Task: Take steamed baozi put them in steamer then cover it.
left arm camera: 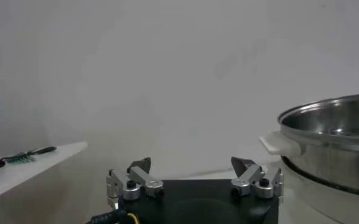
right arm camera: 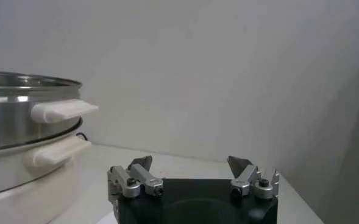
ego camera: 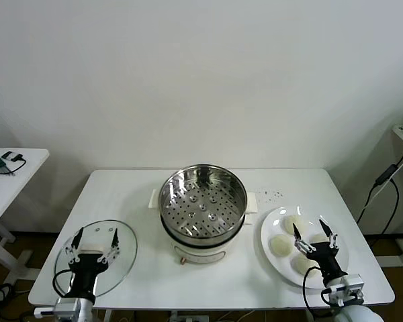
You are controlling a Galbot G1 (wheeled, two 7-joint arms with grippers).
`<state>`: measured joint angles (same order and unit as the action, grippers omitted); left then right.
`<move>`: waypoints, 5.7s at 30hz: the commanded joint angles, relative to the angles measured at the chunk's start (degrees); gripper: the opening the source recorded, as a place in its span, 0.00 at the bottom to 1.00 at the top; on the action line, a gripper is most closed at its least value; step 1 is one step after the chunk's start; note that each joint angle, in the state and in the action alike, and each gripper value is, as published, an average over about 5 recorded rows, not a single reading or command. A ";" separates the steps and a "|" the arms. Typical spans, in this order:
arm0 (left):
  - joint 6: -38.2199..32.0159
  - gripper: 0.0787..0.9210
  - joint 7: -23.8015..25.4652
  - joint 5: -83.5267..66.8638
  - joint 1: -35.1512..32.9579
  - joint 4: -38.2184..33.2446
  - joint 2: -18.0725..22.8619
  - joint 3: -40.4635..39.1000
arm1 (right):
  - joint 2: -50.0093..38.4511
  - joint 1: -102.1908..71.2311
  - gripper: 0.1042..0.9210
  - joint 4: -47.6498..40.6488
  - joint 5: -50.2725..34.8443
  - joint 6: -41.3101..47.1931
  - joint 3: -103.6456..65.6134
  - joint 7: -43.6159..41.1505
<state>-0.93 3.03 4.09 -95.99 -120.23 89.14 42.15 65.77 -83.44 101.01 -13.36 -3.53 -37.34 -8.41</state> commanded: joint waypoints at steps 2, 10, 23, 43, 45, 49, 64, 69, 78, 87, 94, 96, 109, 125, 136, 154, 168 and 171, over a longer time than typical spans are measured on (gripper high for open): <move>-0.22 0.88 -0.17 0.03 -0.03 0.07 -0.21 0.02 | -11.11 7.89 0.88 -3.00 8.76 7.52 -0.41 -14.99; 0.09 0.88 -1.24 -0.05 -0.77 -0.61 -0.99 -0.64 | -32.31 23.07 0.88 -11.76 14.97 14.92 10.80 -39.22; -0.27 0.88 -2.23 -1.03 -2.69 -1.88 -2.08 -1.69 | -45.79 68.98 0.88 -22.61 15.89 12.75 65.53 -52.60; -0.09 0.88 -2.22 -1.13 -2.63 -0.60 -2.32 -1.55 | -29.35 79.91 0.88 -33.77 18.41 16.36 80.78 -49.45; 0.15 0.88 -2.06 -1.02 -2.50 -0.43 -2.38 -1.55 | -28.31 79.87 0.88 -34.65 18.40 16.26 80.66 -49.31; 0.36 0.88 -1.93 -0.76 -1.90 0.09 -2.31 -1.71 | -25.66 79.26 0.88 -36.54 18.46 16.19 79.80 -49.25; 1.07 0.88 -2.02 -0.78 -1.45 1.17 -2.27 -1.17 | -21.82 78.46 0.86 -40.09 20.41 15.04 79.54 -50.82; 1.04 0.88 -2.07 -0.76 -1.33 1.32 -2.19 -1.15 | -22.07 78.41 0.76 -39.90 20.26 14.94 79.73 -51.18; 0.77 0.88 -2.20 -0.84 -1.98 1.08 -2.17 -1.03 | -24.60 80.31 0.68 -37.09 18.72 14.67 80.90 -51.24; 0.70 0.88 -2.20 -1.43 -3.04 0.21 -2.60 -0.78 | -26.90 102.73 0.68 -31.13 14.17 5.83 95.75 -55.36; 0.88 0.88 -2.22 -1.71 -3.52 -0.33 -2.83 -0.57 | -19.42 124.96 0.68 -28.41 10.47 -3.96 110.89 -59.13; 0.89 0.88 -2.22 -1.75 -3.60 -0.32 -2.81 -0.64 | -16.51 128.30 0.68 -28.35 9.70 -6.44 112.42 -60.21; 1.15 0.88 -2.19 -3.37 -4.29 -0.75 -3.30 -1.53 | 3.86 126.13 0.68 -29.30 22.53 -20.74 108.92 -61.87; 0.63 0.88 -2.55 -3.47 -5.65 -0.77 -4.26 -0.82 | 15.72 110.04 0.69 -37.19 45.33 -29.29 104.48 -58.27; 0.42 0.88 -2.72 -3.63 -5.69 -0.13 -4.83 -0.58 | 16.59 105.70 0.70 -42.64 45.99 -29.44 104.58 -58.07; 0.55 0.88 -2.92 -3.35 -5.34 0.52 -4.64 -0.88 | 13.89 107.52 0.87 -39.29 40.64 -28.91 104.45 -58.49; 0.56 0.88 -3.07 -2.25 -5.99 -0.11 -4.51 -1.24 | -6.71 127.75 0.88 -26.63 10.79 -17.95 115.07 -54.32; 0.54 0.88 -3.08 -2.14 -6.33 -0.45 -4.40 -1.31 | -11.61 132.32 0.88 -24.89 -0.94 -9.28 121.76 -51.42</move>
<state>-0.36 -0.04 1.75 -102.17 -120.51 84.66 40.86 67.25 36.07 70.08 10.85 -26.37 72.78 -64.55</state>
